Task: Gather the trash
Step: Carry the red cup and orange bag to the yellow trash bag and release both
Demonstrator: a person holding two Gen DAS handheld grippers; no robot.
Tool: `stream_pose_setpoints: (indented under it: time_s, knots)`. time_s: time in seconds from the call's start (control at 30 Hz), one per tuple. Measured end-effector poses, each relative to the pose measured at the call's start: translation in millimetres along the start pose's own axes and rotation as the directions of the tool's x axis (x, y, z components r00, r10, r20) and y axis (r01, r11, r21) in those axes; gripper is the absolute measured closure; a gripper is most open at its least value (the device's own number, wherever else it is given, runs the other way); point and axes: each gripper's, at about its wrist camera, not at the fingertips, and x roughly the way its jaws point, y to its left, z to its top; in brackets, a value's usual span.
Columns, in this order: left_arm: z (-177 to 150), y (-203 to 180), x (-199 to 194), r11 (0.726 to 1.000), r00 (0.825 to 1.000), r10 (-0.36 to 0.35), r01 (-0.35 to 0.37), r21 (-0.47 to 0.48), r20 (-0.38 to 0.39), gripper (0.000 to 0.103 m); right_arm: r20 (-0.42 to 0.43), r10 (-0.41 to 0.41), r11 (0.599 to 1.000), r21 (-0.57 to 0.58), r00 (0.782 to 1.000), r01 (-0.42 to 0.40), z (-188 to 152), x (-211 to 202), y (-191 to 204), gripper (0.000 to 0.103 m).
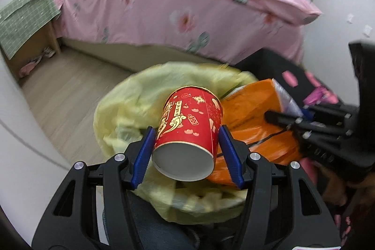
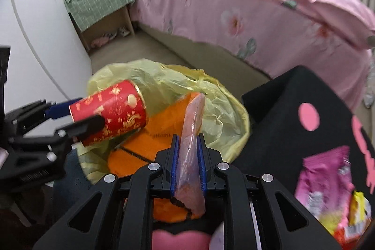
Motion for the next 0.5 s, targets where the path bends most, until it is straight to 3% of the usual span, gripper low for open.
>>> stream_pose_setpoints:
  time_s: [0.23, 0.5]
  knots:
    - [-12.0, 19.4, 28.4, 0.998, 0.999, 0.015, -0.018, -0.06, -0.042, 0.05, -0.056, 0.059, 0.998, -0.006, 0.997, -0.059, 22.8, 37.4, 3.5, 0.088]
    - [-14.9, 25.7, 35.4, 0.994, 0.998, -0.044, 0.039, -0.104, -0.046, 0.051, -0.031, -0.002, 1.0, 0.019, 1.0, 0.003, 29.0, 41.9, -8.6, 0.088]
